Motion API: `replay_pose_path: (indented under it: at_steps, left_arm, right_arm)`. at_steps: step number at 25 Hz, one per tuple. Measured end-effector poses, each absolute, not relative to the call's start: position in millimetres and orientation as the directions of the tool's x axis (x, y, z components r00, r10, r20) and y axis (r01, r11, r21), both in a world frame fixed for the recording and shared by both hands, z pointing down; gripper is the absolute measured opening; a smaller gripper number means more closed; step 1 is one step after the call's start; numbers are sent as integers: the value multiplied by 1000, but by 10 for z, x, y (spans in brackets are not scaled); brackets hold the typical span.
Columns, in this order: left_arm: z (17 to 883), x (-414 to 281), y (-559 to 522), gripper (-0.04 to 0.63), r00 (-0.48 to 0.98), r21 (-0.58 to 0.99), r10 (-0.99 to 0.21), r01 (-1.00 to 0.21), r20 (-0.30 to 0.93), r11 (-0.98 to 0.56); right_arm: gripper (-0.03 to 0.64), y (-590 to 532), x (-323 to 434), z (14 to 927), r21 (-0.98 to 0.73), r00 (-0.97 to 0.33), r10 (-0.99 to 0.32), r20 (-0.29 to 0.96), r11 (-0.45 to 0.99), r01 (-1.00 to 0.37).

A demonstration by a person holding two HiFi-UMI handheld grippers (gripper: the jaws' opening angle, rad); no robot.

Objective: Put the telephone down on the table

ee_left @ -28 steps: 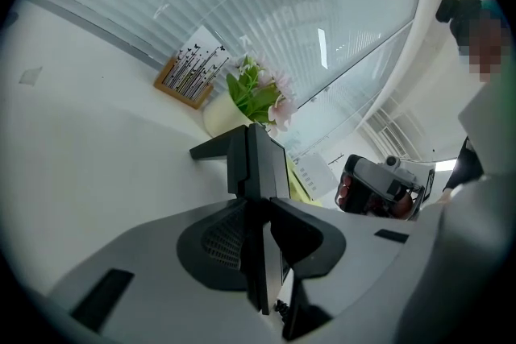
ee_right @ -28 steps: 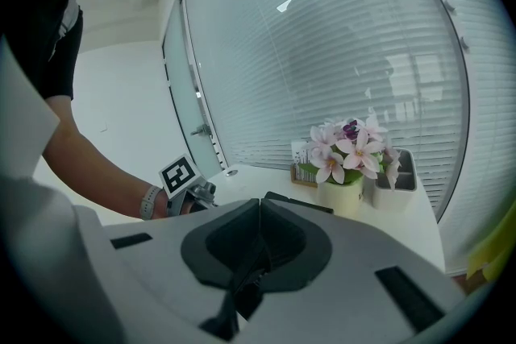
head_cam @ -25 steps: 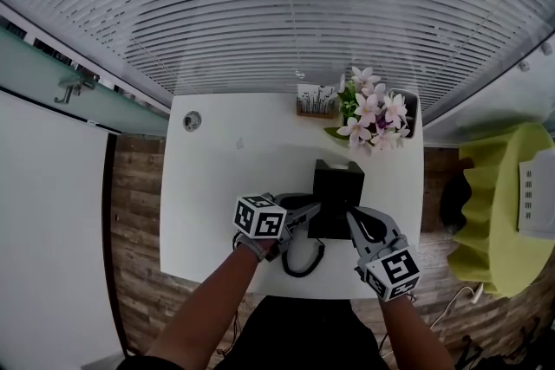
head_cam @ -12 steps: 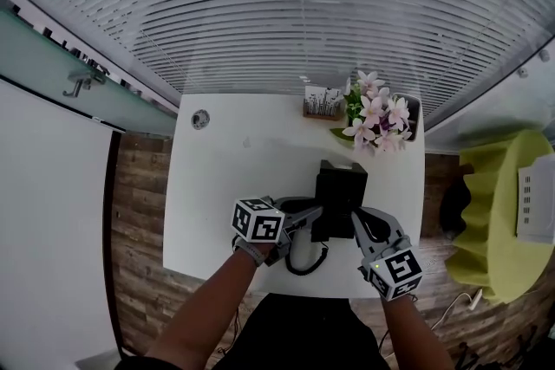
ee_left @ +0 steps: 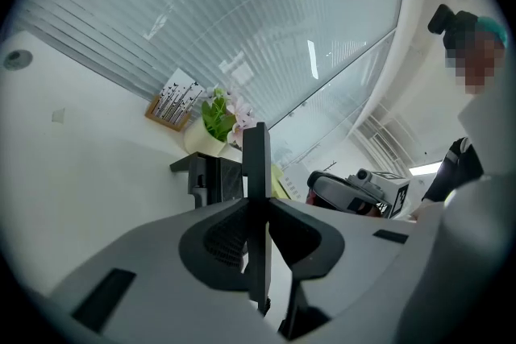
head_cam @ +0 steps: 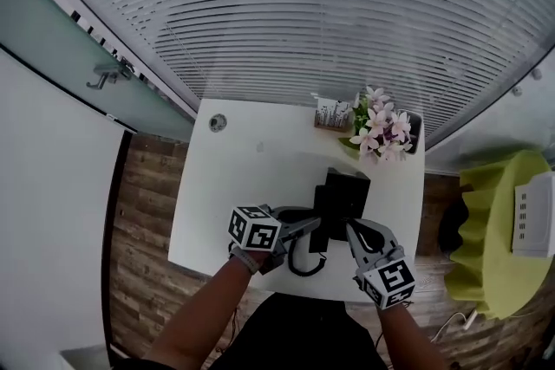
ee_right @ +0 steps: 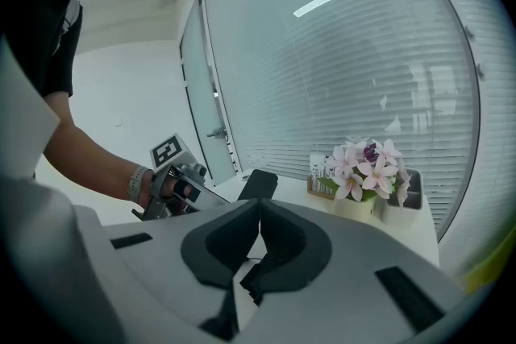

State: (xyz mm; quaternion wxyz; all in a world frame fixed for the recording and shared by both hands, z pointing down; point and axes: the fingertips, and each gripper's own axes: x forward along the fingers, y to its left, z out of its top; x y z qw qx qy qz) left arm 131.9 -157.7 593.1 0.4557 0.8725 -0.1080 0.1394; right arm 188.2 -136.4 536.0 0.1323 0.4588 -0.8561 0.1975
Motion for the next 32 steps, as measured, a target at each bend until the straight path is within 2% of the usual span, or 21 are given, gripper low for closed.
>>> replay_pose_path:
  at_steps: [19,32]
  left_arm:
    - [5398,1066,-1434,77,910,700,-190,-407,369,-587]
    - [5399,578,-1614,77,937,736,-90,-322,337,-595]
  right_arm:
    - [23,-1234,1519,4807,-195,-682,-653,329,660,-726]
    - [23,-1310,858,4806,-181,-660,-648,380,648,-740]
